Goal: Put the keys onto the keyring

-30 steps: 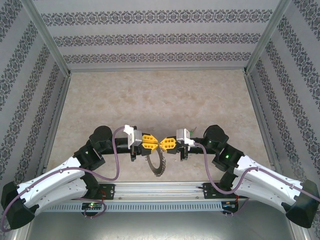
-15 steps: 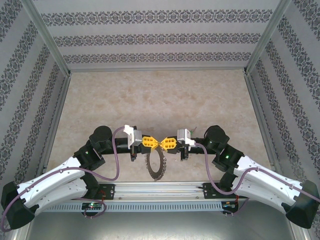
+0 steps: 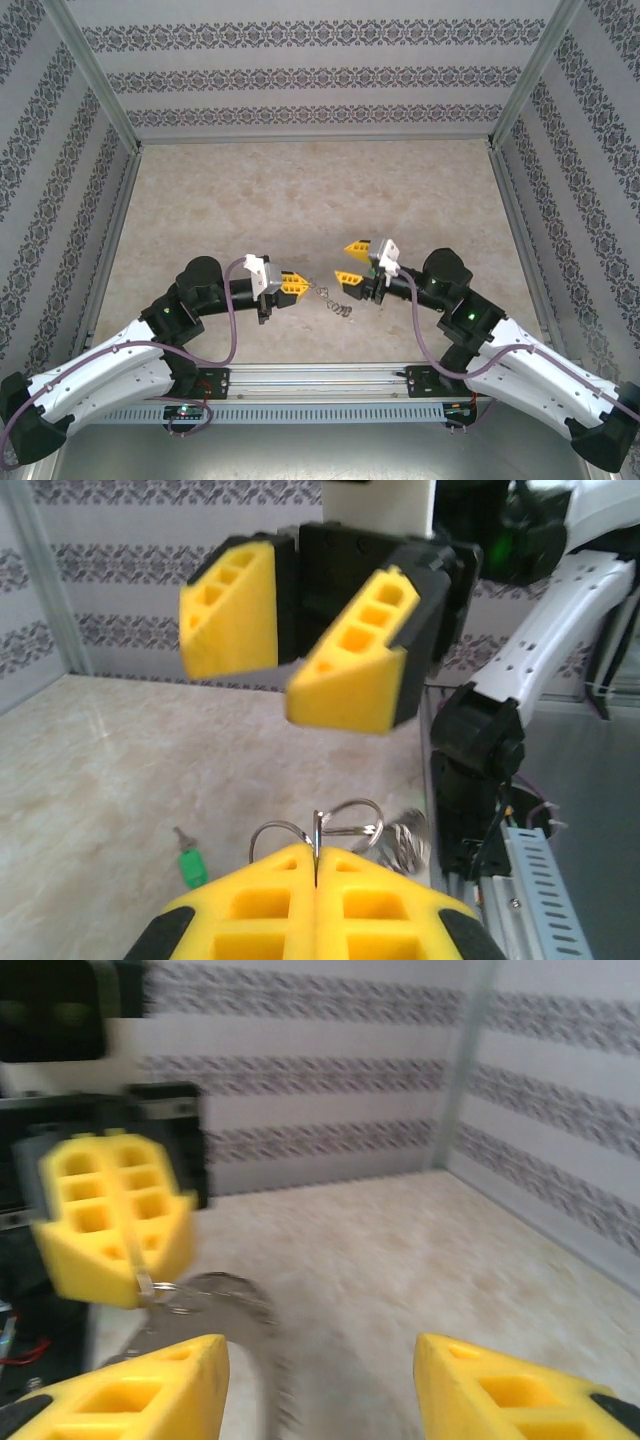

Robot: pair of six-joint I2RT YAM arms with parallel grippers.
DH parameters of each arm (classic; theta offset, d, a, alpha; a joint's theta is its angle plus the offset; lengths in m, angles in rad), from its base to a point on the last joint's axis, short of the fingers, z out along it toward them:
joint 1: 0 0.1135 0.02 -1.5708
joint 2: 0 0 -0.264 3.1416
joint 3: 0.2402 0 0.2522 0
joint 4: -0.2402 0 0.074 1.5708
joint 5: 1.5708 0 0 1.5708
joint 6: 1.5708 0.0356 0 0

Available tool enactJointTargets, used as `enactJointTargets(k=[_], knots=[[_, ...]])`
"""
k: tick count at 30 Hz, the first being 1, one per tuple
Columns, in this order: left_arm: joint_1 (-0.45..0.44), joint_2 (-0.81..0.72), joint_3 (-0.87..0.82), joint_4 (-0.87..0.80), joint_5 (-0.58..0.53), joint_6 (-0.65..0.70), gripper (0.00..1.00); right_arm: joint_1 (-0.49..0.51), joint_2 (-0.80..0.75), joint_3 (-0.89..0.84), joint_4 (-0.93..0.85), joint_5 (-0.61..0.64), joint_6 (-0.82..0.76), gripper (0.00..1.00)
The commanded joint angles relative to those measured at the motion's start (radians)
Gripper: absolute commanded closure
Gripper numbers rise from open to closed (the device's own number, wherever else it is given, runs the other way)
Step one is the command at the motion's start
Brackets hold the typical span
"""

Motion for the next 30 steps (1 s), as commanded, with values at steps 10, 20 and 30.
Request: enactJointTargets(k=[10,20,30], knots=[[-0.011,0.013,-0.021,-0.074,-0.247,0.009,1.00,-0.285,0.242,0.199,-0.581,0.271,0.405,0.63],[-0.001,0.038,-0.062,-0.064,-0.306,-0.037,1.00,-0.392,0.538,0.255,-0.681,0.220,0.484,0.47],[0.006,0.019,-0.107,0.012,-0.242,-0.069,1.00,-0.464,0.853,0.481,-0.859,0.234,0.254,0.40]])
